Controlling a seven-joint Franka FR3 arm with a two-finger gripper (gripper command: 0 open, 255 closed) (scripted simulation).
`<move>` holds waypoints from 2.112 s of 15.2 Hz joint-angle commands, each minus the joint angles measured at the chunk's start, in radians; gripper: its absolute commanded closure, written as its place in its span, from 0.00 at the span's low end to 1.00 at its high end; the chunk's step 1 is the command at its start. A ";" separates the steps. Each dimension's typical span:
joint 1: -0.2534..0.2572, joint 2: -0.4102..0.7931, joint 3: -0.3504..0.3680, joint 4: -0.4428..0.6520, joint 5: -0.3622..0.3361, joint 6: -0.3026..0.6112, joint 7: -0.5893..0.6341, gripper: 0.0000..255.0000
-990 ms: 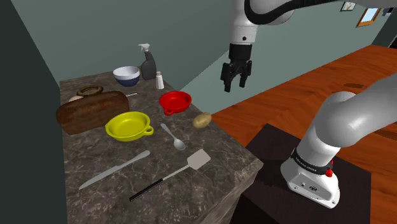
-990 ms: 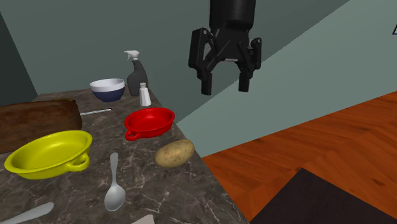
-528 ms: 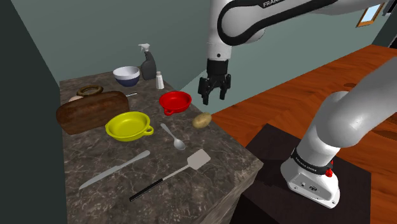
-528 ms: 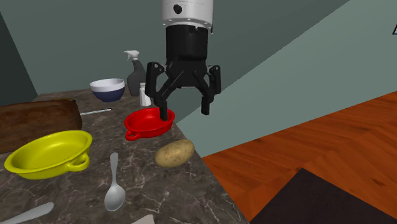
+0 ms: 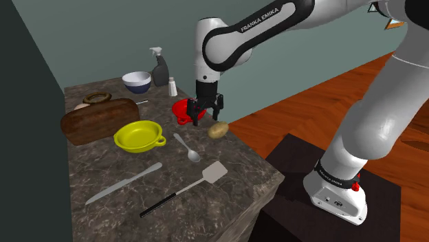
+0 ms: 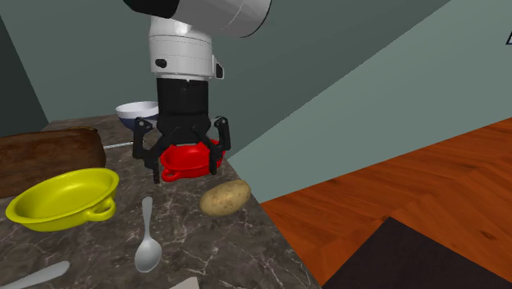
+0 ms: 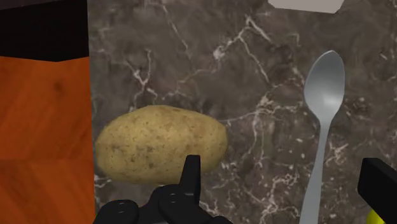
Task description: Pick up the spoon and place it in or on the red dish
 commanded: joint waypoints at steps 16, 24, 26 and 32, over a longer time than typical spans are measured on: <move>0.072 0.363 0.026 0.177 -0.109 0.201 0.152 0.00; 0.072 0.364 0.026 0.178 -0.109 0.201 0.152 1.00; 0.072 0.364 0.026 0.178 -0.109 0.201 0.152 1.00; 0.072 0.364 0.026 0.176 -0.109 0.203 0.152 1.00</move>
